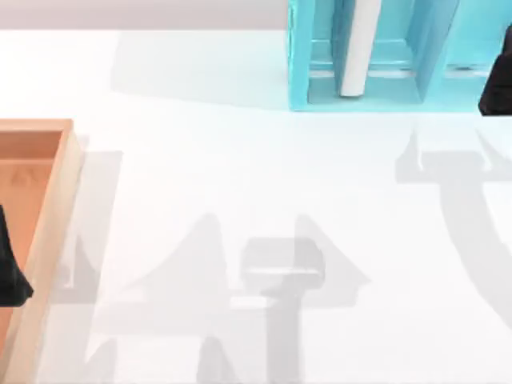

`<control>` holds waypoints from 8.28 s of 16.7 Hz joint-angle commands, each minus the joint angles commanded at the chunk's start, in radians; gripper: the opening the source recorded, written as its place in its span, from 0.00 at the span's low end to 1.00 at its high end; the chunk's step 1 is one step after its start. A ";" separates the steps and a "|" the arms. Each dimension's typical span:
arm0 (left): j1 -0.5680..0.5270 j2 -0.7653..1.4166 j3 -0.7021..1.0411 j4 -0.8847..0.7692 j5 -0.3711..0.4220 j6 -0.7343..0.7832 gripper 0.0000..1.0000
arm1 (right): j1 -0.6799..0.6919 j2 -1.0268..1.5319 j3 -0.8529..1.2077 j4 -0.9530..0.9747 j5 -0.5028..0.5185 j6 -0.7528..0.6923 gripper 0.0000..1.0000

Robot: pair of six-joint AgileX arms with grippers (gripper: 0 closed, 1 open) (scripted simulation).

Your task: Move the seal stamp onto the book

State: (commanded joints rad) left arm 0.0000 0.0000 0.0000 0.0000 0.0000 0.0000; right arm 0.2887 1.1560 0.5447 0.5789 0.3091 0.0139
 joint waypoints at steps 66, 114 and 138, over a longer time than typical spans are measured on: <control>0.000 0.000 0.000 0.000 0.000 0.000 1.00 | 0.186 1.089 0.806 0.178 0.228 0.053 0.00; 0.000 0.000 0.000 0.000 0.000 0.000 1.00 | 0.840 0.931 0.639 -0.149 0.656 -1.142 0.00; 0.000 0.000 0.000 0.000 0.000 0.000 1.00 | 0.835 1.014 0.611 -0.048 0.655 -1.138 0.83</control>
State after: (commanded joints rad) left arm 0.0000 0.0000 0.0000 0.0000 0.0000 0.0000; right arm 1.1235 2.1699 1.1559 0.5310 0.9638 -1.1237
